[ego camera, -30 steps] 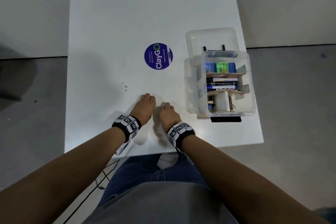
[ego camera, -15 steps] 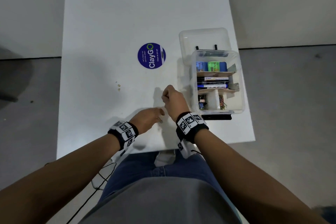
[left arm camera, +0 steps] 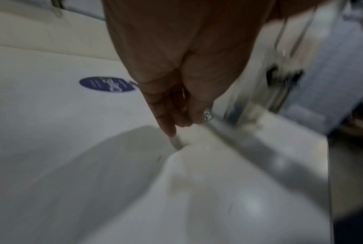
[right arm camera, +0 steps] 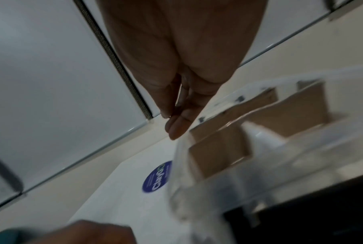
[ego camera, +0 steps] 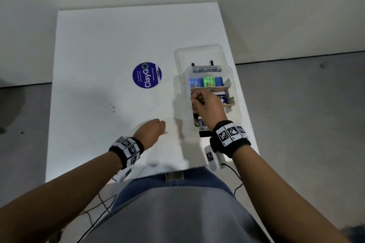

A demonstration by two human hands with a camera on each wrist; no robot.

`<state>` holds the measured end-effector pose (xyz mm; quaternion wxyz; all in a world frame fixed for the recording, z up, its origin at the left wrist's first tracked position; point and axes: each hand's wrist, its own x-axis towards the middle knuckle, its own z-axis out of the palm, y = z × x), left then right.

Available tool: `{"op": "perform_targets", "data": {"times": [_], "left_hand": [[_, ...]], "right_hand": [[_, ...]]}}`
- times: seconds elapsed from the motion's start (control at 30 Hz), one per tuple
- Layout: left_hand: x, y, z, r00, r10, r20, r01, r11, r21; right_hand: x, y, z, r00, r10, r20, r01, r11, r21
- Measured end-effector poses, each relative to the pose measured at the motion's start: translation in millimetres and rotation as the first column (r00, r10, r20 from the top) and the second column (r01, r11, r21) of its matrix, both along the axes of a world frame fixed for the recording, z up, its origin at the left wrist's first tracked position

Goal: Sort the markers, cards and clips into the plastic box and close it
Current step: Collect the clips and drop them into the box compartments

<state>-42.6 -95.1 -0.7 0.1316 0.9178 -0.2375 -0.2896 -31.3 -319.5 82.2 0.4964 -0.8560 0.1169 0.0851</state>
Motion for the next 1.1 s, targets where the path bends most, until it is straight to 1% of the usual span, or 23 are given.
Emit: {"op": "perform_targets", "data": {"times": [0.03, 0.07, 0.1, 0.13, 0.17, 0.23, 0.33, 0.37, 0.43, 0.5, 0.53, 0.57, 0.6, 0.67, 0.7, 0.77, 0.8, 0.87, 0.97, 1.03, 1.1], "left_hand": [[6, -8, 11, 0.996, 0.090, 0.014, -0.088, 0.991, -0.101], [11, -18, 24, 0.985, 0.169, 0.025, -0.160, 0.962, -0.219], [17, -31, 39, 0.975, 0.222, 0.033, -0.199, 0.923, -0.329], [21, -47, 53, 0.970, 0.241, 0.039, -0.205, 0.891, -0.405], [24, -63, 66, 0.971, 0.234, 0.043, -0.190, 0.873, -0.449], [29, -99, 81, 0.980, 0.194, 0.043, -0.151, 0.867, -0.474], [30, -150, 85, 0.992, 0.113, 0.062, -0.075, 0.897, -0.435], [30, -164, 84, 0.994, 0.090, 0.063, -0.056, 0.906, -0.419], [29, -184, 77, 0.997, 0.040, 0.064, -0.012, 0.920, -0.391], [30, -194, 70, 0.997, -0.043, 0.058, 0.060, 0.936, -0.346], [31, -196, 69, 0.995, -0.086, 0.056, 0.100, 0.942, -0.319], [33, -197, 70, 0.992, -0.113, 0.061, 0.126, 0.946, -0.300], [36, -196, 72, 0.991, -0.111, 0.080, 0.130, 0.946, -0.299], [47, -194, 77, 0.990, -0.036, 0.140, 0.080, 0.942, -0.327], [53, -191, 80, 0.985, 0.016, 0.170, 0.044, 0.938, -0.343], [68, -186, 81, 0.971, 0.097, 0.221, -0.008, 0.929, -0.370], [77, -183, 80, 0.961, 0.113, 0.253, -0.009, 0.925, -0.381], [91, -175, 79, 0.941, 0.088, 0.327, 0.039, 0.931, -0.363], [109, -154, 75, 0.928, -0.013, 0.372, 0.103, 0.969, -0.224], [121, -136, 69, 0.926, -0.036, 0.377, 0.089, 0.988, -0.124], [133, -117, 65, 0.919, -0.004, 0.394, 0.028, 0.998, -0.054]], "right_hand": [[-1, -15, 2, 1.000, -0.029, 0.009, 0.029, 0.999, -0.024], [-3, -29, 2, 0.998, -0.059, 0.017, 0.060, 0.997, -0.051], [-5, -43, 2, 0.996, -0.090, 0.022, 0.091, 0.993, -0.078], [-8, -55, 1, 0.993, -0.112, 0.029, 0.115, 0.988, -0.107], [-10, -65, 0, 0.992, -0.123, 0.034, 0.127, 0.981, -0.144], [-14, -82, -6, 0.994, -0.112, 0.016, 0.113, 0.969, -0.221], [-21, -95, -11, 0.997, -0.041, -0.069, 0.018, 0.953, -0.304], [-23, -99, -12, 0.997, -0.034, -0.076, 0.007, 0.943, -0.331], [-27, -108, -13, 0.996, -0.081, -0.049, 0.055, 0.914, -0.401], [-28, -117, -14, 0.988, -0.151, -0.013, 0.128, 0.879, -0.459], [-28, -121, -16, 0.986, -0.162, -0.024, 0.132, 0.872, -0.471], [-27, -123, -18, 0.986, -0.154, -0.069, 0.104, 0.876, -0.471], [-25, -125, -21, 0.982, -0.129, -0.135, 0.054, 0.890, -0.453], [-20, -126, -29, 0.965, -0.064, -0.255, -0.042, 0.921, -0.388], [-17, -126, -30, 0.959, -0.046, -0.280, -0.063, 0.928, -0.368], [-12, -128, -32, 0.963, -0.030, -0.267, -0.073, 0.928, -0.366], [-10, -129, -31, 0.969, -0.006, -0.248, -0.090, 0.923, -0.375], [-1, -128, -25, 0.973, 0.083, -0.216, -0.165, 0.902, -0.398], [21, -118, -17, 0.944, 0.251, -0.213, -0.320, 0.855, -0.409], [41, -106, -16, 0.909, 0.350, -0.227, -0.414, 0.821, -0.393], [61, -89, -16, 0.872, 0.436, -0.224, -0.490, 0.785, -0.378]]}}
